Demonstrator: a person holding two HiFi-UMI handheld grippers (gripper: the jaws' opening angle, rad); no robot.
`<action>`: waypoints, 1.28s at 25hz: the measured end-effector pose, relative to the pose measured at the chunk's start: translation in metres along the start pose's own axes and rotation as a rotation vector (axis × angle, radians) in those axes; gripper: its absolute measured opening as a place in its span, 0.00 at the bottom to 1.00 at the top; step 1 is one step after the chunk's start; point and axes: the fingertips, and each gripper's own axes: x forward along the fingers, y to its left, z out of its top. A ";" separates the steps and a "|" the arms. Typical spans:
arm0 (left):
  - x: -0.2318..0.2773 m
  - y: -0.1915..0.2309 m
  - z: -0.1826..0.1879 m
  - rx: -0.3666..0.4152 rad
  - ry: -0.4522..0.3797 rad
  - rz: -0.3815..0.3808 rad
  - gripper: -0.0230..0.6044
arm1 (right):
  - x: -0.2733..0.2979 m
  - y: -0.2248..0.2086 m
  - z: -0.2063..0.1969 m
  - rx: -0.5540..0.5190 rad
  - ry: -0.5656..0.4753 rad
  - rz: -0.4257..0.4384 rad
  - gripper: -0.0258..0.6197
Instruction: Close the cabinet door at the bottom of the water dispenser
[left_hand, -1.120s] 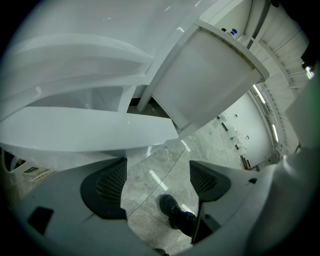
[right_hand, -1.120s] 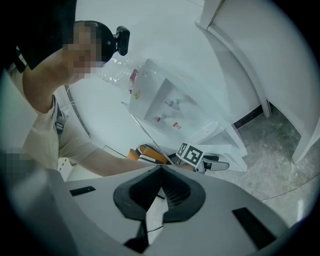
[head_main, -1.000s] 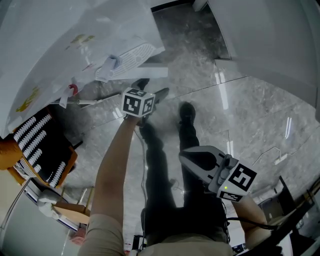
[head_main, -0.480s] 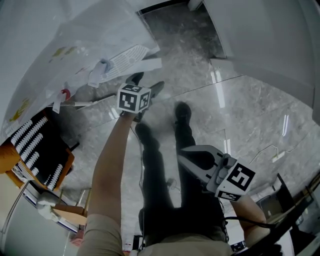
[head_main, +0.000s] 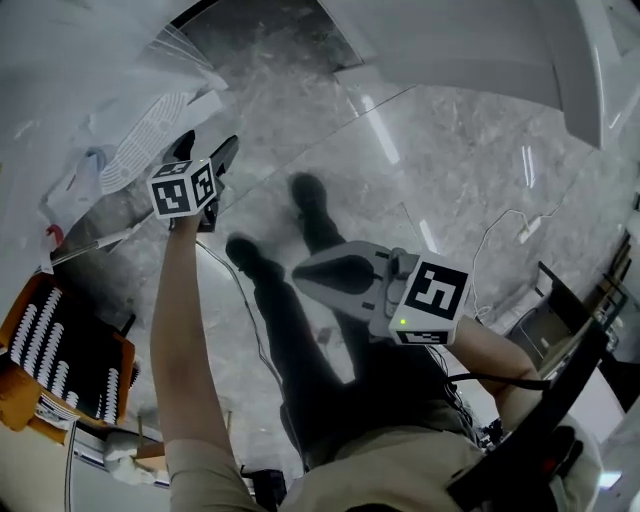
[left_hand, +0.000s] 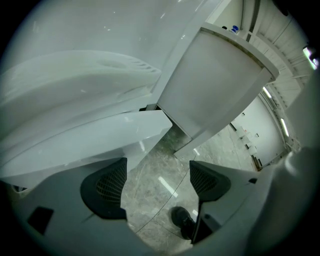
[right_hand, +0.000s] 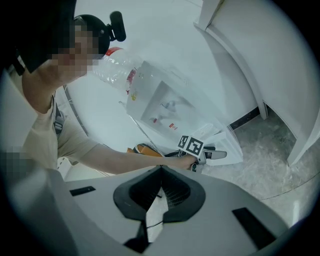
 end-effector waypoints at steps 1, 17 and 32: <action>0.000 0.000 0.002 -0.001 0.000 0.004 0.61 | -0.001 0.000 0.001 -0.003 0.000 -0.001 0.06; 0.011 0.000 0.023 -0.036 -0.044 0.033 0.61 | -0.020 -0.010 -0.004 0.022 0.000 -0.004 0.06; 0.015 0.004 0.035 -0.017 -0.063 0.036 0.61 | -0.019 -0.016 -0.006 0.023 0.010 -0.012 0.06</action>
